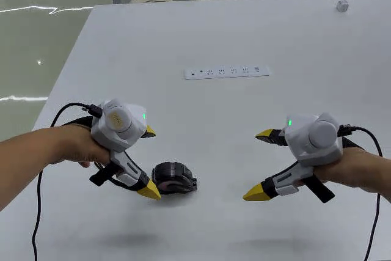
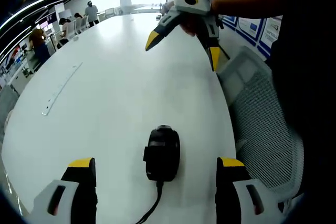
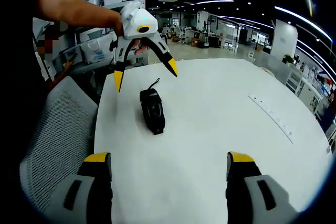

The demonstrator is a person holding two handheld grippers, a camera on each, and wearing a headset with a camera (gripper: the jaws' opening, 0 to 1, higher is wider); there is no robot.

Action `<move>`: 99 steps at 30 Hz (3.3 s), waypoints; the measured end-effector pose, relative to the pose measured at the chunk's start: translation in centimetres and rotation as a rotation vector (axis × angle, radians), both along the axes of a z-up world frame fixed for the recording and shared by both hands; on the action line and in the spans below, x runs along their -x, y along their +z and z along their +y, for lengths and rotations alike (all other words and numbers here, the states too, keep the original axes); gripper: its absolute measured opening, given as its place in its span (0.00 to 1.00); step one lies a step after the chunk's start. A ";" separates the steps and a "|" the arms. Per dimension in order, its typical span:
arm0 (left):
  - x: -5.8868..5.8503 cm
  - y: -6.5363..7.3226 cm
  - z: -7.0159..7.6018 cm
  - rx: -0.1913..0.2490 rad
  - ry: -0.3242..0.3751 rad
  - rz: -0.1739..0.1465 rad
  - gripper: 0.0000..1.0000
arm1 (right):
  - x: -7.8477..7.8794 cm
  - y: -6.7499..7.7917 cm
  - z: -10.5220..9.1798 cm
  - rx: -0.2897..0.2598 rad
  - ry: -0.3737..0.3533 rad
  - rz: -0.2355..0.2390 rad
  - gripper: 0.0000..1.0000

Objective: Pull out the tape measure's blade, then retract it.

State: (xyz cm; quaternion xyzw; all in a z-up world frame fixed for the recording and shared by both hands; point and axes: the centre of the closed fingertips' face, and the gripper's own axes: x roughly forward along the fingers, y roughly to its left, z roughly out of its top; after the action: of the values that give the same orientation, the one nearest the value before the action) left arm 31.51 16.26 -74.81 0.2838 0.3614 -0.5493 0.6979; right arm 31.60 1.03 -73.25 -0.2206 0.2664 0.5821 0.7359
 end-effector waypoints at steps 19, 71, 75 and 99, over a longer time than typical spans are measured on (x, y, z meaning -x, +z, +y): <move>0.1 -2.5 -2.2 -0.052 -0.052 0.010 0.73 | 0.3 -0.7 5.4 0.026 0.139 -0.012 0.87; 0.0 -5.8 -2.2 -0.072 -0.045 0.024 0.35 | 0.4 -5.4 9.8 0.266 0.402 0.040 0.62; 0.0 -5.8 -2.2 -0.069 -0.044 0.022 0.35 | 0.6 -6.2 10.0 0.289 0.419 0.051 0.58; -0.1 -5.8 -2.3 -0.066 -0.034 0.030 0.35 | 0.7 -10.1 10.5 0.405 0.443 0.066 0.29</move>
State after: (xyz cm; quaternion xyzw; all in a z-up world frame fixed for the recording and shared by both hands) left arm 31.56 14.00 -80.60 0.3045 0.3848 -0.5533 0.6732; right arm 30.95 11.55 -83.35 -0.3966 0.3463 0.6704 0.5228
